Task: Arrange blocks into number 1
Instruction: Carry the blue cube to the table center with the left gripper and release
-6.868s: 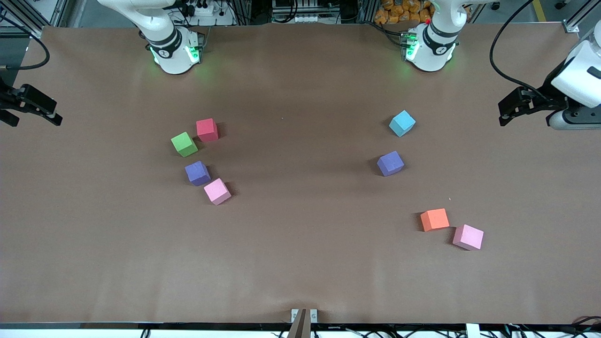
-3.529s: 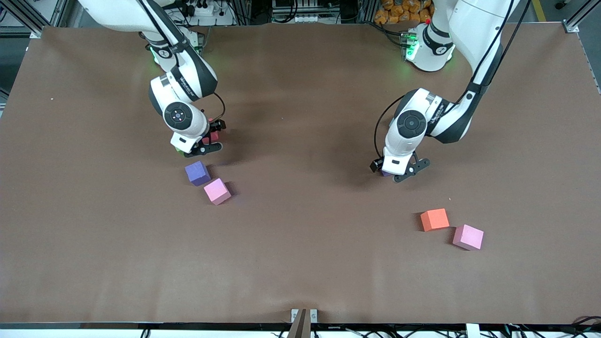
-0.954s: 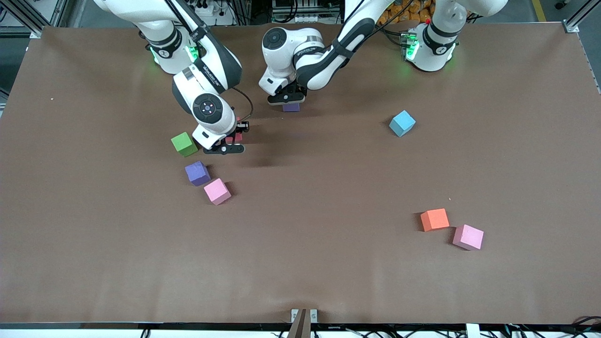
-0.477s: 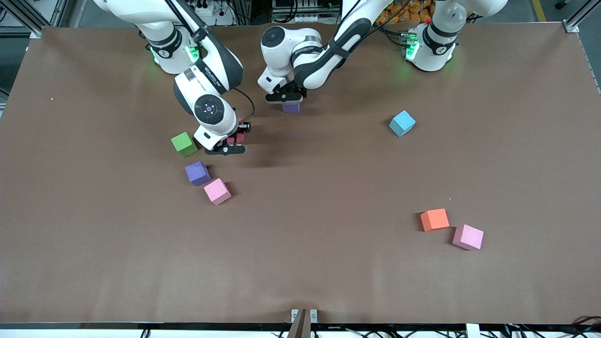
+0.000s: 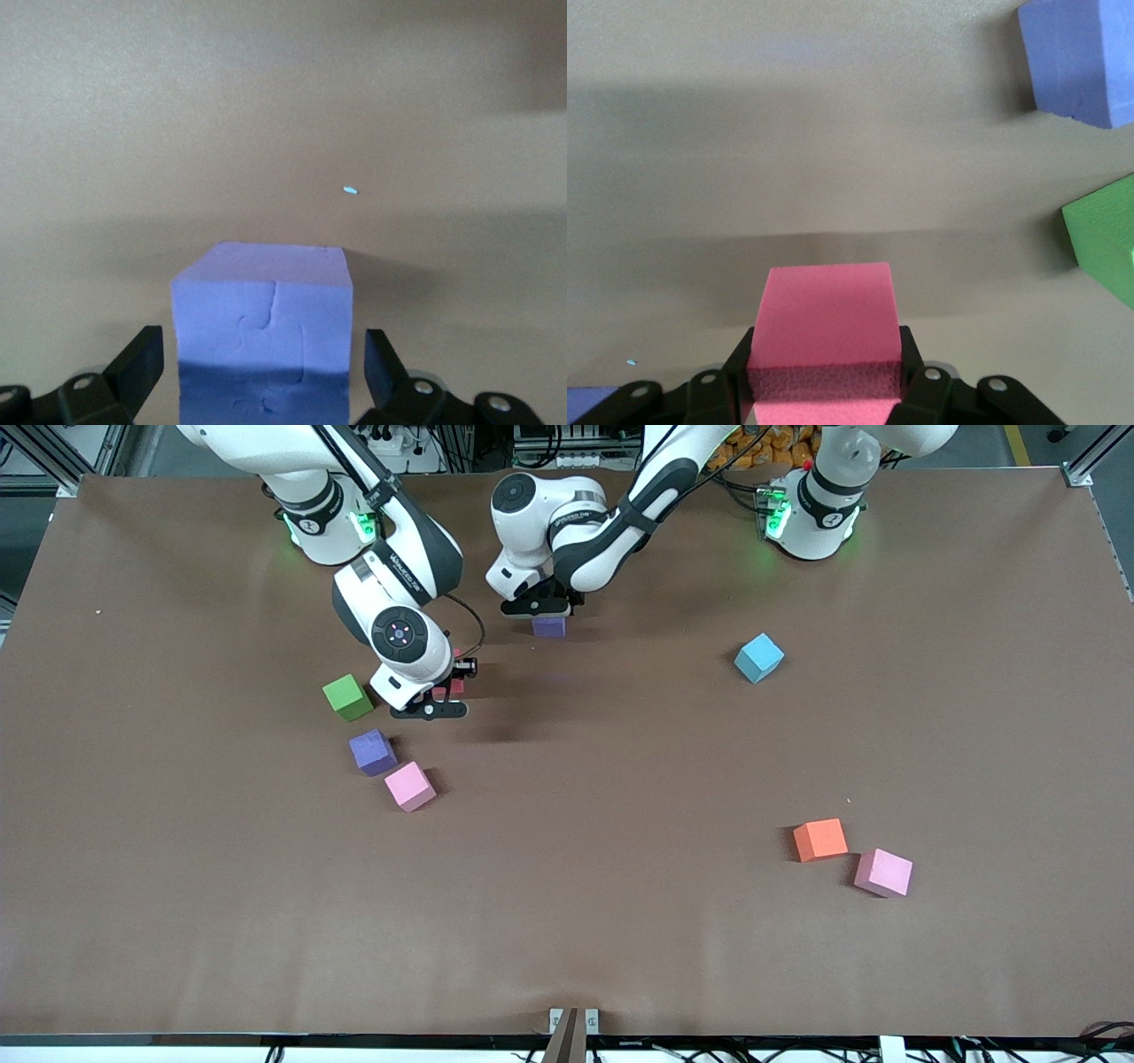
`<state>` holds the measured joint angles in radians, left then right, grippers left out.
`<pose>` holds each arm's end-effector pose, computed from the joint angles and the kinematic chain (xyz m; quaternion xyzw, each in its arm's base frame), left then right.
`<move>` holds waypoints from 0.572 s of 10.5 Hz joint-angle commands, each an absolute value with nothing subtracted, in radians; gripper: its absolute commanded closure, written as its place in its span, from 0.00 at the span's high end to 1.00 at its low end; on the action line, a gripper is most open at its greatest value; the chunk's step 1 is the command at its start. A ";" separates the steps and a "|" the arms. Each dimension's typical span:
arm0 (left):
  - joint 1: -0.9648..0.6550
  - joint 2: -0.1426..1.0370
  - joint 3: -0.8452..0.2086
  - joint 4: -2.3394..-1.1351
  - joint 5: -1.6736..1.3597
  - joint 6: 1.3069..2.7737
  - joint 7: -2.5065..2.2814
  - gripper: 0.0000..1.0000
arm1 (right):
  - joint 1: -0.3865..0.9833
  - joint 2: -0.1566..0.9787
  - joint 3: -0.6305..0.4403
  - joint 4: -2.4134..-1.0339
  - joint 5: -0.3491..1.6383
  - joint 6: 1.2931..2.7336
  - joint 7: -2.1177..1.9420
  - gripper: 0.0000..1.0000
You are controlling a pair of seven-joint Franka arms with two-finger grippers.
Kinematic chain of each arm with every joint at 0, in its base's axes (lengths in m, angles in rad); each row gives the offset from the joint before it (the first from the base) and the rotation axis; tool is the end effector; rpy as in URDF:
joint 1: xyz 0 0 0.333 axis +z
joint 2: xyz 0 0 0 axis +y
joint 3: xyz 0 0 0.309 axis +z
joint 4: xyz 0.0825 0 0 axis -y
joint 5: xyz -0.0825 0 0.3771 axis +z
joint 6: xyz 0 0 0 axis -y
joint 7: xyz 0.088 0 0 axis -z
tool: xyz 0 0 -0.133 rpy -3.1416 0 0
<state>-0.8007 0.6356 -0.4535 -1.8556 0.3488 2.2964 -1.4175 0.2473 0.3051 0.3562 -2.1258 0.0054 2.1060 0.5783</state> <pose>0.2103 -0.5792 0.1691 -0.9984 0.0116 0.0232 0.0499 0.4287 0.2999 0.2269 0.9867 0.0112 -0.1571 0.0391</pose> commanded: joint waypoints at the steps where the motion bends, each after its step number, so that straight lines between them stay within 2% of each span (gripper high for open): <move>1: -0.801 0.562 -0.446 -1.839 0.362 2.208 -1.430 1.00 | 0.252 0.328 0.360 -2.094 0.018 2.092 0.606 0.00; 4: -0.660 0.499 -0.446 -1.806 0.360 2.129 -1.419 1.00 | 0.261 0.339 0.360 -2.085 0.018 2.095 0.630 0.00; 6: -0.492 0.477 -0.446 -1.804 0.374 2.121 -1.402 1.00 | 0.291 0.373 0.360 -2.043 0.018 2.092 0.693 0.00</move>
<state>-0.6091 0.4970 -0.4345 -1.7936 0.3506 2.1342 -1.4157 0.2666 0.3317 0.3574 -2.0976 0.0140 2.1063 0.6331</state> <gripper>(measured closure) 0.000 0.370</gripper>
